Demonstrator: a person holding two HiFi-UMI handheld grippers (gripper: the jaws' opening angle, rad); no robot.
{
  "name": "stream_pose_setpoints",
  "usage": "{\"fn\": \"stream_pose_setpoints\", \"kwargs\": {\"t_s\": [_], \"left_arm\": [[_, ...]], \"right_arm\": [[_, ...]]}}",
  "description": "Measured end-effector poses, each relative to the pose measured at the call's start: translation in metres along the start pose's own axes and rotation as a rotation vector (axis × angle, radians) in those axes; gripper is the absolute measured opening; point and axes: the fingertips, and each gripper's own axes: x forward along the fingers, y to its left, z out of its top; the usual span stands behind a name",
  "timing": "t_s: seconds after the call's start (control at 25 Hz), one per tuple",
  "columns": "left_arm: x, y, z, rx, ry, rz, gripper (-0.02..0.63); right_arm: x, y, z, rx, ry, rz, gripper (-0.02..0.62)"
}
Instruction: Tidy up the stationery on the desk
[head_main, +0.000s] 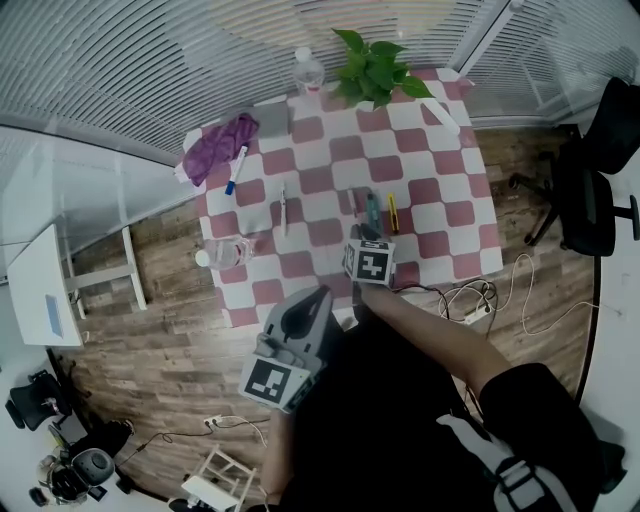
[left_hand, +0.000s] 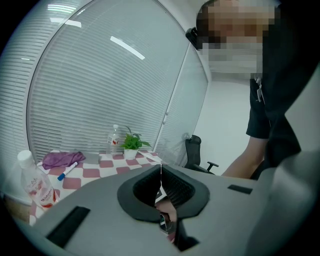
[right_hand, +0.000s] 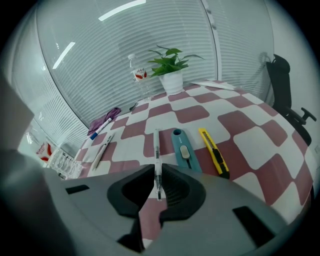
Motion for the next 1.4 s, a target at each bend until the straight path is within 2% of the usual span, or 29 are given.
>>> {"fn": "stream_pose_setpoints", "kwargs": {"t_s": [0.28,0.44,1.0,1.4], "left_arm": [[-0.002,-0.003,-0.001,0.004,-0.001,0.007,0.032],[-0.003,-0.005,-0.002,0.006,0.002,0.008,0.032],[0.0,-0.019,-0.003,0.026,-0.006,0.013,0.032],[-0.002,-0.025,-0.012,0.005,0.003,0.036,0.032]], "right_arm": [[0.002,0.003,-0.006,0.0,0.005,0.006,0.063],[0.002,0.002,-0.008,-0.016,0.01,0.016,0.092],[-0.014,0.004,-0.001,-0.032,-0.01,0.082,0.092],[-0.034,0.015,0.006,-0.175,-0.066,0.135,0.062]]}}
